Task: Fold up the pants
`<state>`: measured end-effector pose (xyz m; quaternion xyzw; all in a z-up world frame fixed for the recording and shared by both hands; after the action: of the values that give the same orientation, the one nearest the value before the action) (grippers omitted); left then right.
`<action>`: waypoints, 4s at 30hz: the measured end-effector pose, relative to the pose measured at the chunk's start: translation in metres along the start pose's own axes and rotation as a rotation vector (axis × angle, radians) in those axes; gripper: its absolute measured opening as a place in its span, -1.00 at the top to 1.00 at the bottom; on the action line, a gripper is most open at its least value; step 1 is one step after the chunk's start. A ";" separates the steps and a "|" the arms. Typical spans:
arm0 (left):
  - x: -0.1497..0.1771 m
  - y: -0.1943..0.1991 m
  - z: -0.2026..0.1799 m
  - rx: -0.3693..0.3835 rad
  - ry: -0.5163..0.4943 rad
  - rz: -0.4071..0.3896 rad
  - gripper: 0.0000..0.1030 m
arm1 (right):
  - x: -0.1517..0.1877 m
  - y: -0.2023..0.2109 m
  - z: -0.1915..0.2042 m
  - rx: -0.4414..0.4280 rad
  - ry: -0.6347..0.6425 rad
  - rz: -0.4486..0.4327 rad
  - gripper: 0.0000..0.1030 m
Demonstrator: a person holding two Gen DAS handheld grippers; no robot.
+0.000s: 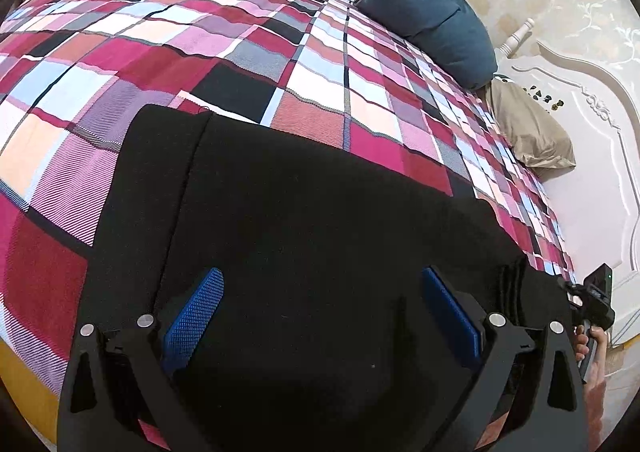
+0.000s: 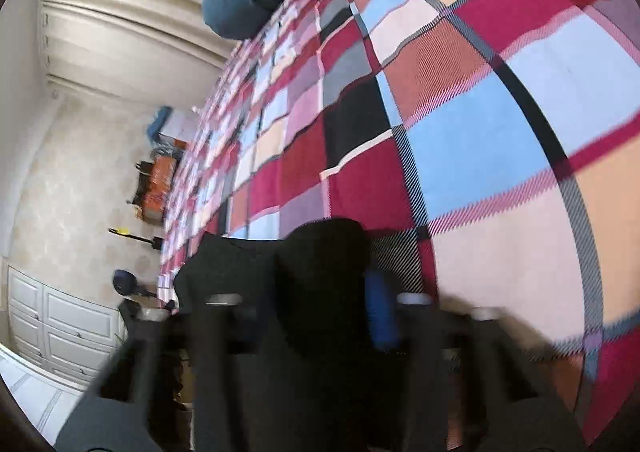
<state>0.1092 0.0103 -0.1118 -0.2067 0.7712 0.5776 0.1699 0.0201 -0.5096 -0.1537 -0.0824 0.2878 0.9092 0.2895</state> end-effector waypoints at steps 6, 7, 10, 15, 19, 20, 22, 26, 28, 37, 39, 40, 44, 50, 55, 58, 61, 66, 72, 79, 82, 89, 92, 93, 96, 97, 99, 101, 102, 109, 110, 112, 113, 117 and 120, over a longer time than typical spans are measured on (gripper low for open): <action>-0.001 0.000 0.001 -0.005 0.026 -0.007 -0.90 | -0.016 0.020 0.017 0.016 0.079 -0.048 0.60; -0.001 0.001 0.000 -0.009 0.023 -0.009 -0.90 | -0.017 0.018 0.015 0.021 0.073 -0.044 0.60; 0.000 0.000 -0.002 -0.032 -0.006 -0.017 -0.90 | -0.011 0.007 -0.007 0.053 0.044 -0.003 0.50; 0.001 0.000 -0.003 -0.039 -0.025 -0.018 -0.90 | 0.007 0.031 -0.013 -0.061 -0.030 -0.041 0.09; 0.001 0.000 -0.003 -0.029 -0.004 -0.017 -0.90 | 0.048 0.050 -0.008 -0.090 -0.034 0.002 -0.09; 0.001 0.000 -0.004 -0.029 -0.004 -0.019 -0.90 | 0.057 0.052 -0.007 -0.094 -0.033 0.014 -0.10; 0.001 0.001 -0.004 -0.032 -0.014 -0.021 -0.90 | 0.076 0.055 -0.005 -0.107 -0.035 0.042 -0.11; 0.002 0.001 -0.005 -0.039 -0.042 -0.030 -0.90 | 0.096 0.057 -0.010 -0.031 0.020 0.086 0.52; 0.003 0.001 -0.005 -0.037 -0.045 -0.033 -0.90 | 0.098 0.055 -0.015 0.017 0.042 0.090 0.56; 0.003 0.003 -0.004 -0.002 -0.042 -0.051 -0.90 | 0.094 0.055 -0.012 0.082 0.066 0.103 0.55; 0.003 0.003 -0.004 0.002 -0.041 -0.050 -0.90 | 0.091 0.051 -0.010 0.113 0.067 0.101 0.55; 0.003 0.003 -0.004 0.005 -0.038 -0.050 -0.90 | 0.091 0.051 -0.009 0.131 0.070 0.099 0.54; 0.004 0.004 -0.004 0.013 -0.040 -0.051 -0.90 | 0.090 0.051 -0.008 0.192 0.075 0.078 0.37; 0.005 0.005 -0.004 0.018 -0.060 -0.044 -0.90 | 0.076 0.080 0.005 0.473 0.168 -0.059 -0.19; 0.006 0.004 -0.006 -0.002 -0.082 -0.044 -0.90 | 0.067 0.089 0.043 0.632 0.277 -0.174 -0.40; 0.008 0.003 -0.008 -0.025 -0.120 -0.040 -0.90 | 0.069 0.068 0.069 0.599 0.322 -0.184 -0.43; 0.011 0.004 -0.010 -0.037 -0.171 -0.040 -0.90 | 0.072 0.041 0.088 0.608 0.387 -0.171 -0.43; 0.009 0.027 0.005 -0.026 -0.145 -0.068 -0.90 | 0.076 -0.004 0.115 0.561 0.427 -0.136 -0.53; -0.003 0.054 0.059 -0.044 -0.055 -0.135 -0.90 | 0.082 -0.035 0.131 0.531 0.451 -0.104 -0.58; -0.011 0.032 0.102 0.123 0.109 0.000 -0.90 | 0.089 -0.054 0.136 0.510 0.453 -0.076 -0.60; -0.020 0.027 0.101 0.206 0.117 0.035 -0.90 | 0.093 -0.059 0.134 0.495 0.434 -0.061 -0.61; -0.031 0.014 0.077 0.269 0.030 0.080 -0.90 | 0.100 -0.067 0.135 0.468 0.416 -0.039 -0.61; -0.027 0.004 0.057 0.347 0.051 0.133 -0.89 | 0.104 -0.069 0.136 0.460 0.411 -0.033 -0.61; -0.026 0.002 0.055 0.337 0.050 0.132 -0.89 | 0.105 -0.069 0.136 0.457 0.410 -0.031 -0.61; -0.027 0.001 0.056 0.315 0.050 0.133 -0.12 | 0.107 -0.068 0.138 0.450 0.406 -0.029 -0.61; -0.025 -0.005 0.063 0.287 0.085 0.174 0.36 | 0.108 -0.067 0.139 0.444 0.404 -0.028 -0.61; -0.025 -0.010 0.071 0.312 0.160 0.207 0.44 | 0.110 -0.064 0.139 0.434 0.399 -0.030 -0.61; -0.025 -0.009 0.071 0.321 0.181 0.215 0.45 | 0.112 -0.060 0.137 0.428 0.388 -0.035 -0.61; -0.025 -0.008 0.070 0.302 0.169 0.211 0.45 | 0.112 -0.058 0.135 0.429 0.382 -0.039 -0.61; -0.040 0.019 0.039 0.189 0.062 0.115 0.66 | 0.113 -0.045 0.124 0.414 0.336 -0.066 -0.61; -0.042 0.022 0.038 0.190 0.059 0.105 0.67 | 0.113 -0.044 0.125 0.413 0.337 -0.068 -0.61; -0.047 0.031 0.032 0.186 0.054 0.080 0.68 | 0.113 -0.042 0.125 0.410 0.339 -0.072 -0.61; -0.051 0.037 0.029 0.178 0.047 0.064 0.68 | 0.113 -0.041 0.125 0.407 0.339 -0.075 -0.61; -0.060 0.058 0.009 0.176 0.020 0.010 0.68 | 0.115 -0.038 0.125 0.401 0.336 -0.080 -0.61; -0.068 0.074 -0.016 0.174 -0.018 -0.031 0.68 | 0.116 -0.036 0.125 0.398 0.334 -0.082 -0.61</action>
<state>0.1288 0.0221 -0.0125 -0.1978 0.8136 0.5077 0.2029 -0.0522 -0.3588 -0.1050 -0.1845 0.5010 0.7960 0.2852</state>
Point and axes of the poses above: each gripper's, at about its wrist camera, not at the fingertips, and y roughly against the way its jaws point, z to its left, x to its underside, the point moved 9 cm from there along -y, roughly the way its jaws point, and after that the axes turned 11 degrees about -x, right-handed, at the moved point
